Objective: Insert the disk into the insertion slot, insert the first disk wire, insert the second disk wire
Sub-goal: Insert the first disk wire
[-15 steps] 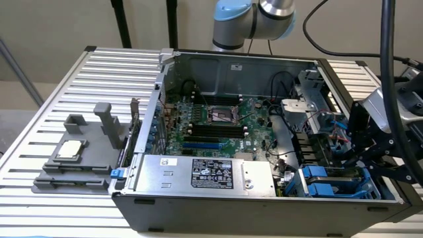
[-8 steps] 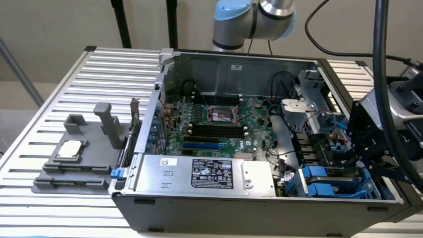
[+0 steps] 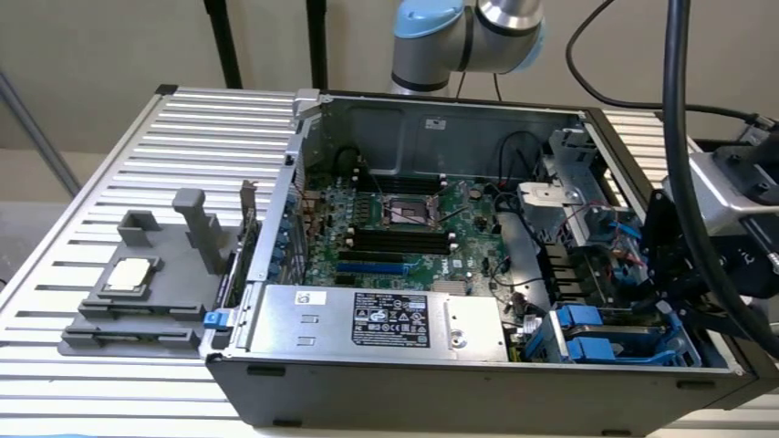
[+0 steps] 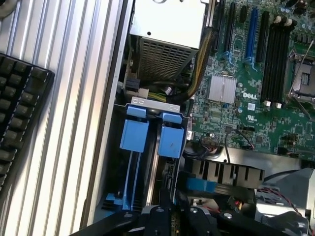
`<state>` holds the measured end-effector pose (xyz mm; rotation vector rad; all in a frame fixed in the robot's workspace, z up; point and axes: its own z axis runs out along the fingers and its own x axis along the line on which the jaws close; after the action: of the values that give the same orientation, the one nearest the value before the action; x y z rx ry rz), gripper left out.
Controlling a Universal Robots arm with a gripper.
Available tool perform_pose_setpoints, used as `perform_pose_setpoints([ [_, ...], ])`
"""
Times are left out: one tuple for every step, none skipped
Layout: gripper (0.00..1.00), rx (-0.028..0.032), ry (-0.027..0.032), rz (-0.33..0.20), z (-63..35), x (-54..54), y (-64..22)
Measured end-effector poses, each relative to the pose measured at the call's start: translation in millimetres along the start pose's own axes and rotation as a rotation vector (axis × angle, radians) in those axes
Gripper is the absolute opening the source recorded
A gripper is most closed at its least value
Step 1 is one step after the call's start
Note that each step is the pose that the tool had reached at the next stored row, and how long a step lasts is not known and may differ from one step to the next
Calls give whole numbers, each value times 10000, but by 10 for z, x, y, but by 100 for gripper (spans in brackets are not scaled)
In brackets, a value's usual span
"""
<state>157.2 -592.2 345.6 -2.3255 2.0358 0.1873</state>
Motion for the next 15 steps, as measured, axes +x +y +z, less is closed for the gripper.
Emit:
perform_pose_setpoints([
  [17,-26,34,40,1,0,0],
  [17,-53,67,81,2,0,0],
  [17,-82,85,126,3,1,0],
  [17,-104,100,173,4,1,1],
  [17,-120,115,224,3,1,1],
  [17,-124,122,284,3,1,1],
  [17,-120,122,362,4,1,1],
  [17,-110,121,458,5,1,1],
  [17,-98,116,558,6,0,1],
  [17,-87,112,659,7,0,2],
  [17,-76,107,757,9,0,3],
  [17,-68,106,836,15,0,7],
  [17,-64,113,883,19,0,10],
  [17,-60,124,927,24,0,15],
  [17,-57,131,967,29,-1,20],
])
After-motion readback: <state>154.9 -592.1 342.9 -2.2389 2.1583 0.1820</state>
